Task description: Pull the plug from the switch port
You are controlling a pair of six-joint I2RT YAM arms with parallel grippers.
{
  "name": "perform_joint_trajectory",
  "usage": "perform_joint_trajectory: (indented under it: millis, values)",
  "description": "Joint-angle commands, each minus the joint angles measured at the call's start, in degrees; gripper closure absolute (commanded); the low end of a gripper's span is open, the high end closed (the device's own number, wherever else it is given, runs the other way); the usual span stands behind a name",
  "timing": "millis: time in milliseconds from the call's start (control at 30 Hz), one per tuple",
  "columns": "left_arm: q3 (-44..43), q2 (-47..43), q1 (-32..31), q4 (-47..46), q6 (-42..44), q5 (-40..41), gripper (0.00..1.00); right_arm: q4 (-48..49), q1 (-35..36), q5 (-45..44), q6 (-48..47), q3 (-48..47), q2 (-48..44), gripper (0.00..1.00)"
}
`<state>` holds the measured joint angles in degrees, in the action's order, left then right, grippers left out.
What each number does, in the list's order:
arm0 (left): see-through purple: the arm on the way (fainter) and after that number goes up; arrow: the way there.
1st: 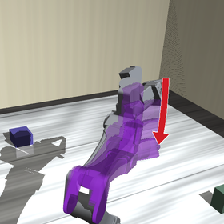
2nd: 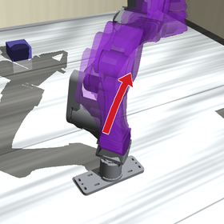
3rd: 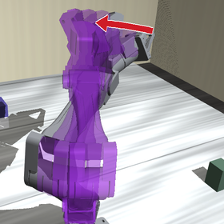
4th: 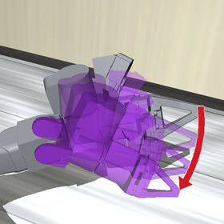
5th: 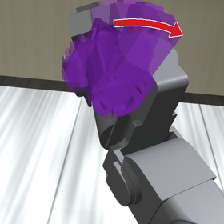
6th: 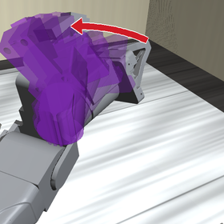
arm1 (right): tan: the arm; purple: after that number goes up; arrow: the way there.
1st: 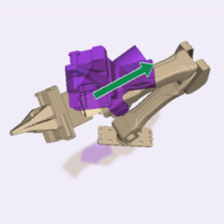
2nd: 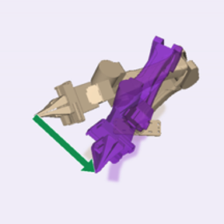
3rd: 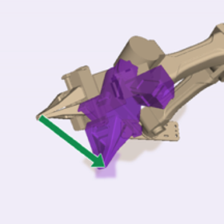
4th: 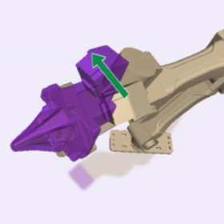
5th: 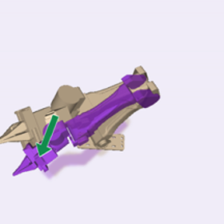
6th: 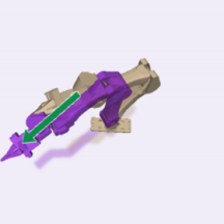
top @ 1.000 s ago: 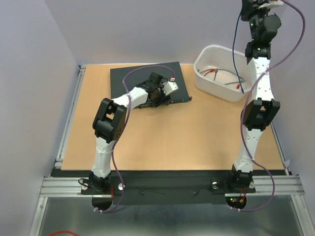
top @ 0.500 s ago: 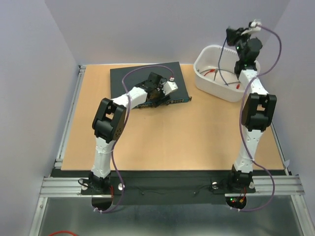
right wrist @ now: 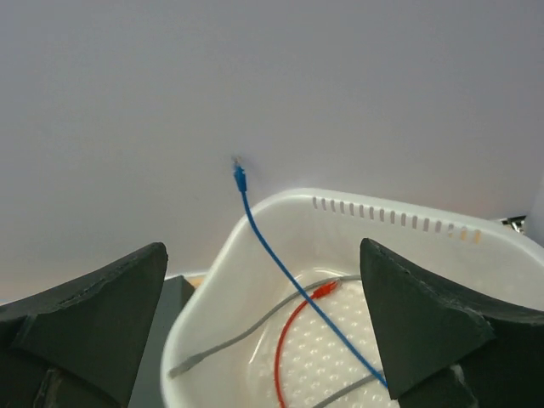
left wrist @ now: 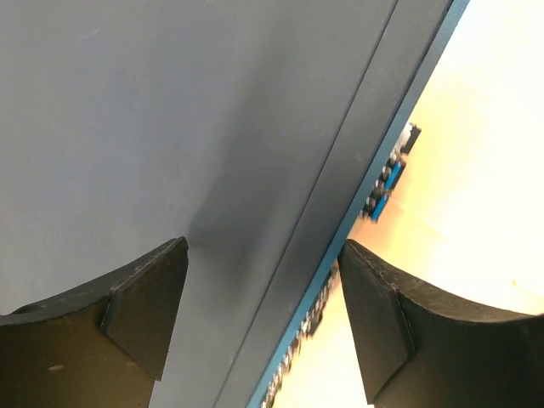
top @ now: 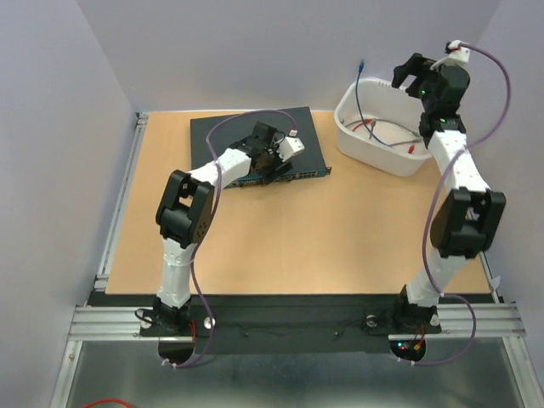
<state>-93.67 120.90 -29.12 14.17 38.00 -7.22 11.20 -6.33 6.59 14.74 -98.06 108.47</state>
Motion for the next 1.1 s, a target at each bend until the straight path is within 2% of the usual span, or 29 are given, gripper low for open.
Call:
perform_joint_trajectory:
  millis: [0, 167, 300, 533, 667, 867, 1067]
  values:
    - [-2.8, -11.6, 1.7, 2.3, -3.5, 1.7, 0.03, -4.3, -0.2, -4.0, 6.0, 11.9, -16.0, 0.0]
    - [3.1, -20.3, 2.7, 4.3, -7.7, 4.4, 0.01, -5.1, -0.2, -6.1, 12.4, 35.4, -31.1, 0.0]
    - [9.9, -29.7, 6.4, 3.5, -10.7, 4.9, 0.01, -7.3, -0.2, -4.0, 13.5, 45.9, -40.6, 0.0]
    - [21.5, -41.6, 17.5, 2.7, -13.7, 2.0, 0.01, -19.6, -0.2, -3.1, 17.4, 54.4, -48.2, 0.0]
    - [29.1, -47.4, 23.4, 2.2, -14.0, 2.2, 0.01, -21.0, -0.2, -1.9, 21.0, 59.7, -51.7, 0.0]
    - [36.9, -52.7, 26.8, 0.7, -14.7, 4.1, 0.01, -21.7, -0.2, 3.0, 25.3, 64.8, -53.5, 0.0]
    - [39.3, -54.7, 27.8, 0.3, -15.9, 4.1, 0.01, -21.7, -0.2, 2.4, 23.8, 67.1, -56.7, 0.0]
